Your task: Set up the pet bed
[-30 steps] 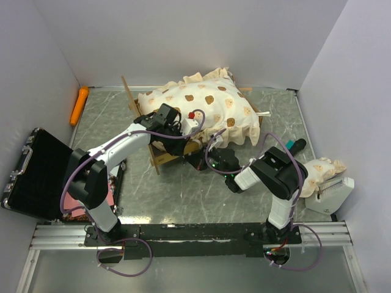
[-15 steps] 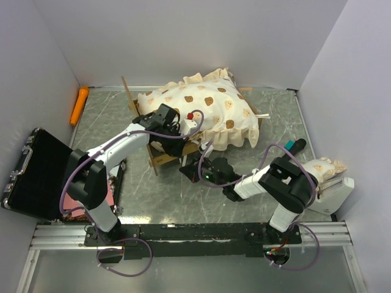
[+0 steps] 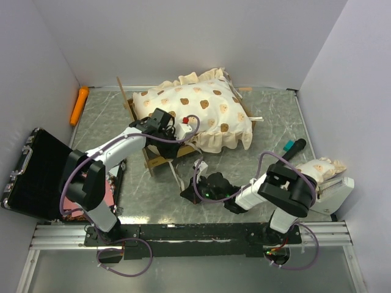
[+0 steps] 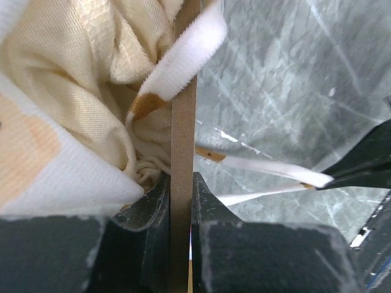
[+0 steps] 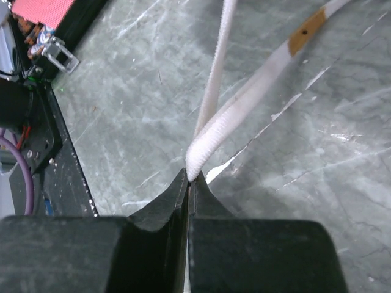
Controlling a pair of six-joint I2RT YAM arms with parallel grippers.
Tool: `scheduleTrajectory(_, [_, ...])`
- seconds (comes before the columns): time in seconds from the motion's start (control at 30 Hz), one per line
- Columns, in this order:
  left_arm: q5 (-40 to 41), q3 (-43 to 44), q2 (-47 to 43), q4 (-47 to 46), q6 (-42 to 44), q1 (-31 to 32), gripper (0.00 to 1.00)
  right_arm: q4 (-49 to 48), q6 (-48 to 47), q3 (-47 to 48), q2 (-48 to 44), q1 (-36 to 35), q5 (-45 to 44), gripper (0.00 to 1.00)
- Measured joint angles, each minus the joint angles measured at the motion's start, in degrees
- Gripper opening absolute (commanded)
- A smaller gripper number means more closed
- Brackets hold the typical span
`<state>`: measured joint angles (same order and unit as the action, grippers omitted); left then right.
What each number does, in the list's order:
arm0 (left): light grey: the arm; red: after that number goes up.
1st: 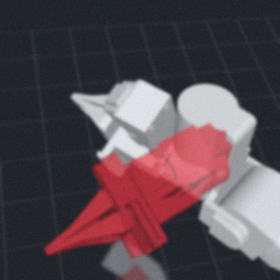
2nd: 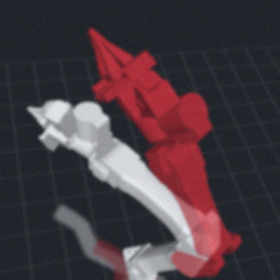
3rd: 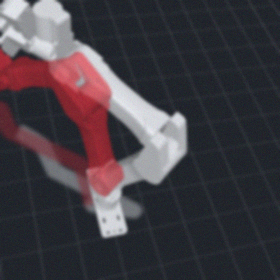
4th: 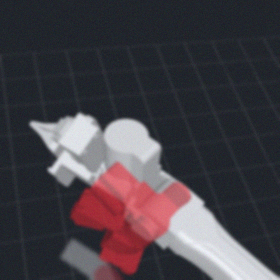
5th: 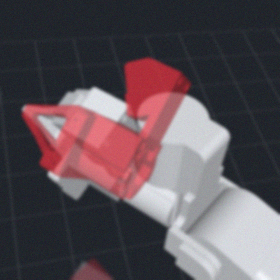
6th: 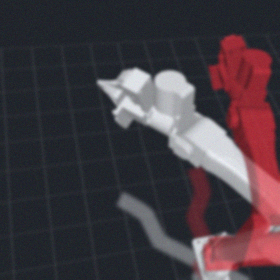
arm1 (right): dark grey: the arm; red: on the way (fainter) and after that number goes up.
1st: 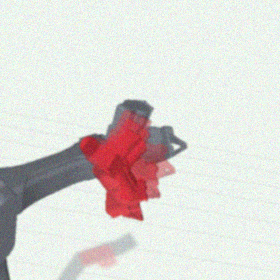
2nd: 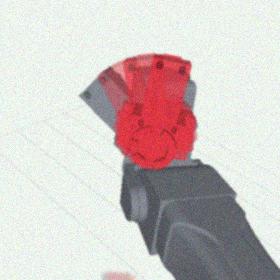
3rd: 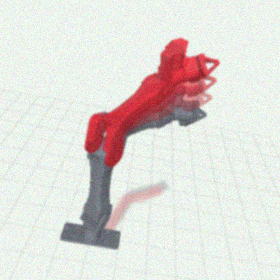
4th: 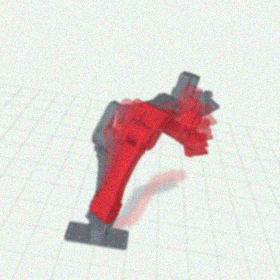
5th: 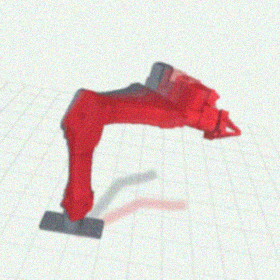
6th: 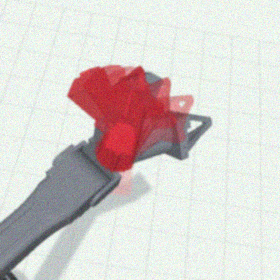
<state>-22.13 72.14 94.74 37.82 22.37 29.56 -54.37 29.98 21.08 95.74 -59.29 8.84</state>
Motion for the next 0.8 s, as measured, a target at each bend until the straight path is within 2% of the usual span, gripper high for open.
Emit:
scheduleTrajectory(0.37, [3.02, -6.62, -0.22, -5.05, 3.8, -0.13, 0.02, 9.81, -4.79, 3.58, -7.82, -2.82, -0.94, 0.0])
scheduleTrajectory(0.4, [2.99, -6.62, -0.22, -5.05, 3.98, -0.2, 0.07, 10.36, -4.83, 3.91, -8.22, -2.75, -0.87, 0.0])
scheduleTrajectory(0.43, [2.97, -6.62, -0.22, -5.05, 4.15, -0.26, 0.17, 11.02, -4.79, 4.46, -8.31, -2.56, -0.63, 0.0])
scheduleTrajectory(0.57, [2.62, -6.62, -0.22, -4.61, 4.35, -1.11, 0.36, 11.96, -3.91, 5.7, -7.72, -1.18, 0.92, 0.0])
scheduleTrajectory(0.63, [1.9, -6.56, -0.39, -3.76, 3.85, -2.08, 0.49, 11.17, -2.36, 5.6, -6.95, 0.39, 2.29, 0.0])
scheduleTrajectory(0.73, [0.15, -6.21, -1.77, -1.75, 3.93, -2.82, 0.6, 8.68, 0.13, 3.78, -6.32, 2.4, 3.39, 0.0])
scheduleTrajectory(0.8, [-1.4, -5.25, -3.13, 0.2, 4.79, -2.91, 0.62, 7.5, 1.03, 2.8, -5.55, 2.84, 3.54, 0.0])
